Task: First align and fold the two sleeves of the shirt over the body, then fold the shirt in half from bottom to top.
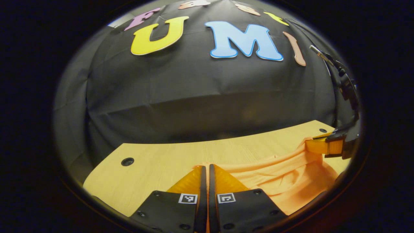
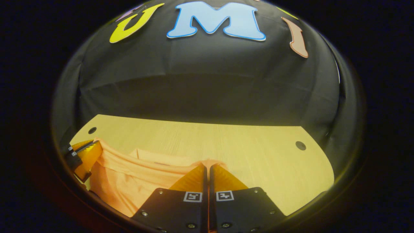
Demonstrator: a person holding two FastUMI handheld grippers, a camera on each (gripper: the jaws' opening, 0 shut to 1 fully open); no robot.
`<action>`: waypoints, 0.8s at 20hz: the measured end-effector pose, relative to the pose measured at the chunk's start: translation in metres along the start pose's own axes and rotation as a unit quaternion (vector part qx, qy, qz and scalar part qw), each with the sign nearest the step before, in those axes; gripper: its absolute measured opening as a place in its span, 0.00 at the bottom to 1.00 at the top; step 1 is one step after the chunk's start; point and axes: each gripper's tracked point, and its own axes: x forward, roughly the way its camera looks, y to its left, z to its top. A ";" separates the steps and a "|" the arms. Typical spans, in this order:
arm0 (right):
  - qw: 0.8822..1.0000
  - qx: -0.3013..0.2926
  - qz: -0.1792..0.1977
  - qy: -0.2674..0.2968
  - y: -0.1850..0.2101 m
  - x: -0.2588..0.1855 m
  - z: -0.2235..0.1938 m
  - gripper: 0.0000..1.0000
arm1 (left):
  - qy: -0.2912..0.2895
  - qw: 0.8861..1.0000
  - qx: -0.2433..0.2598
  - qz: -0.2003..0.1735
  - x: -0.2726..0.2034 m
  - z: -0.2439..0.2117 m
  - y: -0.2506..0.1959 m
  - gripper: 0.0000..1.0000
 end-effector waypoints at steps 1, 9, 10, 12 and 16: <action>1.000 -0.002 0.001 0.006 0.001 0.002 -0.004 0.04 | 0.003 1.000 0.001 -0.001 0.002 -0.003 0.000 0.08; 1.000 -0.007 0.009 0.024 0.004 -0.001 -0.012 0.04 | 0.008 1.000 0.009 -0.018 0.001 0.002 -0.004 0.14; 1.000 -0.014 0.007 0.021 0.003 -0.004 -0.011 0.06 | 0.006 1.000 0.009 -0.018 -0.001 0.004 -0.004 0.30; 0.999 -0.032 0.002 0.014 0.001 -0.010 -0.006 0.18 | 0.002 1.000 0.008 -0.017 -0.009 0.009 -0.003 0.40; 0.998 -0.058 0.013 -0.003 0.009 -0.030 0.006 0.45 | 0.002 1.000 0.004 -0.009 -0.026 0.022 0.003 0.60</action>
